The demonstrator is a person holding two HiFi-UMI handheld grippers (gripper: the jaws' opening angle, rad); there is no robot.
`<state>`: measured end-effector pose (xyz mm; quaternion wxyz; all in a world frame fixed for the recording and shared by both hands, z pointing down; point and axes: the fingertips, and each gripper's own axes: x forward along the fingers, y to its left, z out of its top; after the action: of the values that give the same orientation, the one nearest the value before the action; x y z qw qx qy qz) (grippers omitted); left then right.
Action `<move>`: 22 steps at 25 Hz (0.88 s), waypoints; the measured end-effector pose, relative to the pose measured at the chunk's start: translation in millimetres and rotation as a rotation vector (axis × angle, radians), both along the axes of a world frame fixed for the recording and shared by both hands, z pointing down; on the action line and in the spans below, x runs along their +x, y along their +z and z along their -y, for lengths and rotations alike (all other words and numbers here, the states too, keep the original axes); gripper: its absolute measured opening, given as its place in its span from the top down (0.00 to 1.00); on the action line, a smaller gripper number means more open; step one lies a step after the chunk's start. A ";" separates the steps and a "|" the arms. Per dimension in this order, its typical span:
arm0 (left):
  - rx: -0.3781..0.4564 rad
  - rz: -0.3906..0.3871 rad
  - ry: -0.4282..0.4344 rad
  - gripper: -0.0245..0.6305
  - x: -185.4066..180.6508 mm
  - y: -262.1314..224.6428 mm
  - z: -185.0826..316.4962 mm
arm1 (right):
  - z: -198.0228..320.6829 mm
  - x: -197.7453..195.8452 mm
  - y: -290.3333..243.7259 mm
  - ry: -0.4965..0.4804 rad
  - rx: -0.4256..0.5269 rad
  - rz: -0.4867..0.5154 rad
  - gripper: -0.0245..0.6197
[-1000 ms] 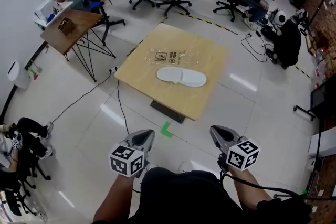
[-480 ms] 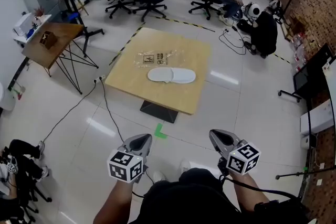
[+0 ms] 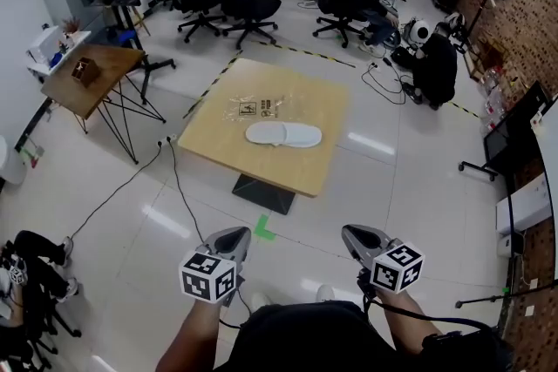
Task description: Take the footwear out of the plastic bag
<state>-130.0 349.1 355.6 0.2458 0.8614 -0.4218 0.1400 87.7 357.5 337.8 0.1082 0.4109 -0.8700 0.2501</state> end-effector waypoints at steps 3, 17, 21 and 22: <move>-0.004 -0.013 -0.018 0.95 15.6 0.5 -3.5 | 1.9 13.1 -3.6 -0.025 0.010 0.007 0.96; -0.011 0.031 -0.063 0.95 60.9 -9.7 -13.2 | 0.0 65.8 -2.8 -0.049 -0.010 0.017 0.96; -0.014 0.038 -0.057 0.95 60.7 -15.4 -13.6 | -1.7 63.4 -6.5 -0.050 -0.016 0.017 0.96; -0.017 0.039 -0.052 0.95 61.0 -16.5 -13.5 | -2.4 62.4 -7.0 -0.051 -0.022 0.017 0.96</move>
<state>-69.0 362.6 339.1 0.2483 0.8451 -0.4478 0.1536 150.1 359.9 330.8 0.1117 0.3852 -0.8783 0.2603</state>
